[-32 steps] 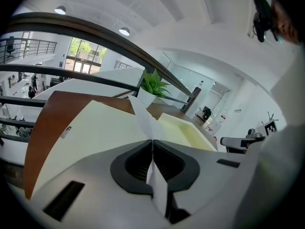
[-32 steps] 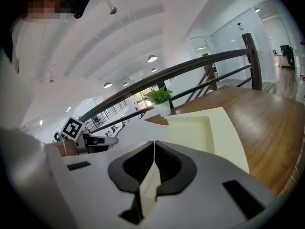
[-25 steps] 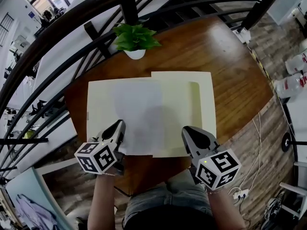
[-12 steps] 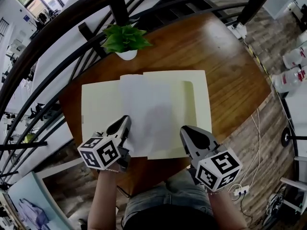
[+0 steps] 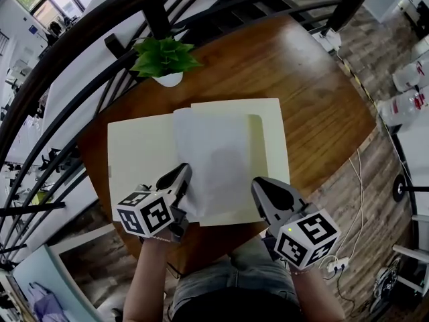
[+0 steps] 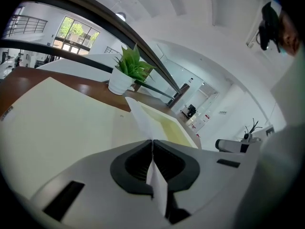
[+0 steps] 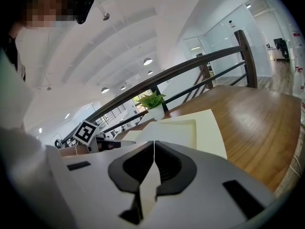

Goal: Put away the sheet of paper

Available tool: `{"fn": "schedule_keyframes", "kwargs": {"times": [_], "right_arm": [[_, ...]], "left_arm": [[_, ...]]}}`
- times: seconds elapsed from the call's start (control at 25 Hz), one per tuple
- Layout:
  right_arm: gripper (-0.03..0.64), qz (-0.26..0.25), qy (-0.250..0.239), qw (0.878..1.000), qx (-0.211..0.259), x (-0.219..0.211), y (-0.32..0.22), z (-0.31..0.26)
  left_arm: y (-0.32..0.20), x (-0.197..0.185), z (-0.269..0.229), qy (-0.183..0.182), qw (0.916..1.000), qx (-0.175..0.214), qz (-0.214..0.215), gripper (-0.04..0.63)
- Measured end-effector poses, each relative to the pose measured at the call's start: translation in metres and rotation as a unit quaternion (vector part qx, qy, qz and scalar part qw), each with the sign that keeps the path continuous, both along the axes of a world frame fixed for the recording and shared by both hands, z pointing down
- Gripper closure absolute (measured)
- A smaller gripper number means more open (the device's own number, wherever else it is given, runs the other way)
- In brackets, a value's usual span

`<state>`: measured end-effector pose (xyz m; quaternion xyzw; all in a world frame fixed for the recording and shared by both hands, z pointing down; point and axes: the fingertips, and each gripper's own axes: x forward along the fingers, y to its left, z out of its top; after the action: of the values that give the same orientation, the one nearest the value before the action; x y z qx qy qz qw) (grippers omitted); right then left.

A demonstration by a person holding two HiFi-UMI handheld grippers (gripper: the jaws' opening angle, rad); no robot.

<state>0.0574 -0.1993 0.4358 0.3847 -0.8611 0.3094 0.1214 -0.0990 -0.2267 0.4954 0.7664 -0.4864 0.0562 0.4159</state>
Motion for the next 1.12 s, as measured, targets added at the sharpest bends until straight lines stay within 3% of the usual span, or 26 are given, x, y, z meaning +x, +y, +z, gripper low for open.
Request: {"fn": "schedule_keyframes", "kwargs": {"times": [0.8, 1.12], "right_arm": [[0.588, 0.027, -0.01, 1.0, -0.013, 0.019, -0.01, 0.003], [0.588, 0.03, -0.011, 0.999, -0.012, 0.021, -0.011, 0.002]], "left_arm": [[-0.009, 0.054, 0.01, 0.001, 0.9969, -0.016, 0.078, 0.571], [-0.004, 0.062, 0.018, -0.027, 0.9935, -0.029, 0.107, 0.569]]}}
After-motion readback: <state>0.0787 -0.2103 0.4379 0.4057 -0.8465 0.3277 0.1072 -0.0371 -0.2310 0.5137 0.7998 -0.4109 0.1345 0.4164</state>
